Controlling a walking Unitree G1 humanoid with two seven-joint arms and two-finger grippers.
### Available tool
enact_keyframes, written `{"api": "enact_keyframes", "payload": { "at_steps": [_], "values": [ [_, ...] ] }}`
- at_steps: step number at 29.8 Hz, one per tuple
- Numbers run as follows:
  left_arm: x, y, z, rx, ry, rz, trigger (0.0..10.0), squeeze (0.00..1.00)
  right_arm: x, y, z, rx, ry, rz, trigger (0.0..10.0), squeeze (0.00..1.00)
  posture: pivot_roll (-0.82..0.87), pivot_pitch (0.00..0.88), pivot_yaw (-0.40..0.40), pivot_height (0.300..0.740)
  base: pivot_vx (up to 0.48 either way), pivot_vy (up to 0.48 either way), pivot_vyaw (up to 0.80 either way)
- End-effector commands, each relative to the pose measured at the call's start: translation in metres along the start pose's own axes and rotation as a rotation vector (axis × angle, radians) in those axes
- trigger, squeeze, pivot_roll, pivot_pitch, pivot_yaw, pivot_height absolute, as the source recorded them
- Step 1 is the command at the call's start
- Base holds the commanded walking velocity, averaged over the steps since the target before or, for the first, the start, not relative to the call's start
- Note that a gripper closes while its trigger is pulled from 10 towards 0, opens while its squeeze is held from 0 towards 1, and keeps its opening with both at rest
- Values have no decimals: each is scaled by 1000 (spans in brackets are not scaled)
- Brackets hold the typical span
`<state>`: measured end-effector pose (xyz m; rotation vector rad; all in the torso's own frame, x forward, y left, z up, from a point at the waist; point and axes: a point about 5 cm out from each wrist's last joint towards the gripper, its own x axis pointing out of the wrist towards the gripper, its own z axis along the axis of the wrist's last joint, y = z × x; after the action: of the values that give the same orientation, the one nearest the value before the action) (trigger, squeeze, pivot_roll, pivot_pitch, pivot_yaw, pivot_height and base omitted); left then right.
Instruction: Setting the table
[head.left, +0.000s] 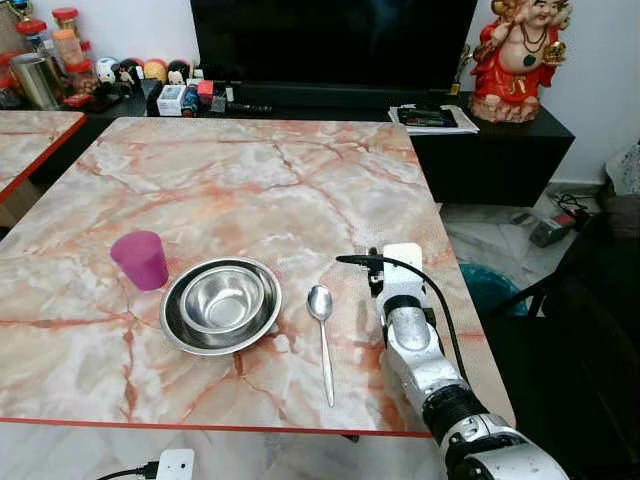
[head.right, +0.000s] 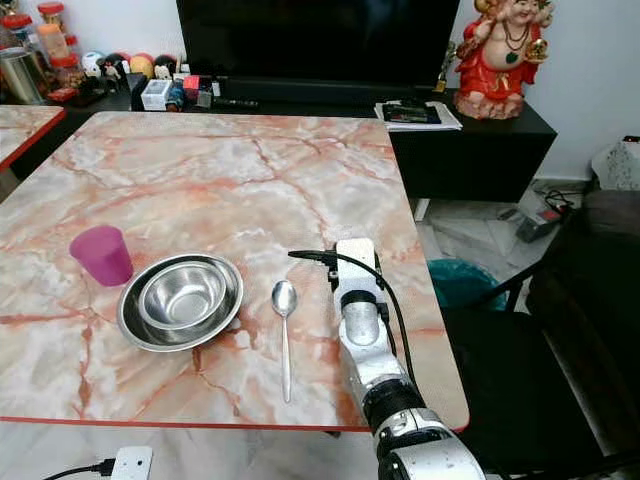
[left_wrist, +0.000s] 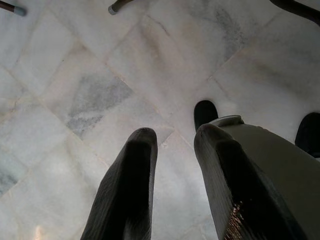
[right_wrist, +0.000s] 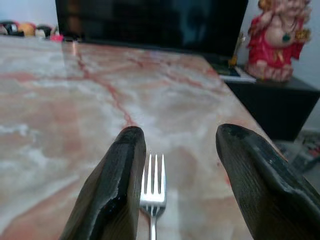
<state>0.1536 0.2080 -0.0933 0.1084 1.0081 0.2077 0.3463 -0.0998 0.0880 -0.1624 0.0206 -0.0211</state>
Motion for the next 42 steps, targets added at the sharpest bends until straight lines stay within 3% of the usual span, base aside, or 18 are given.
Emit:
{"api": "enact_keyframes", "payload": {
  "at_steps": [1, 9, 13, 16, 24, 42],
  "values": [
    [0, 1, -1, 8, 4, 4, 10000, 0, 0, -1, 7, -9, -53, -6, 10000, 0, -43, 0, -25, 740, 0, 0, 0],
    [0, 2, 1, 2, -7, 7, 10000, 0, -6, -9, 31, -5, -243, -54, 10000, 0, -41, 0, -24, 740, 0, 0, 0],
    [1, 3, 4, -14, -20, 7, 10000, 0, -14, -16, 55, -27, -418, -112, 10000, 0, -47, 0, -16, 740, 0, 0, 0],
    [1, 3, 6, -19, -27, 6, 10000, 0, -17, -17, 68, -34, -487, -122, 10000, 0, -50, 0, -12, 740, 0, 0, 0],
    [1, 4, 7, -19, -30, 5, 10000, 0, -19, -15, 67, -29, -472, -124, 10000, 0, -48, 0, -9, 740, 0, 0, 0],
    [1, 11, 3, -13, -21, 20, 10000, 0, -21, -11, 67, -35, -460, -132, 10000, 0, -37, 0, 12, 740, 0, 291, 0]
  ]
}}
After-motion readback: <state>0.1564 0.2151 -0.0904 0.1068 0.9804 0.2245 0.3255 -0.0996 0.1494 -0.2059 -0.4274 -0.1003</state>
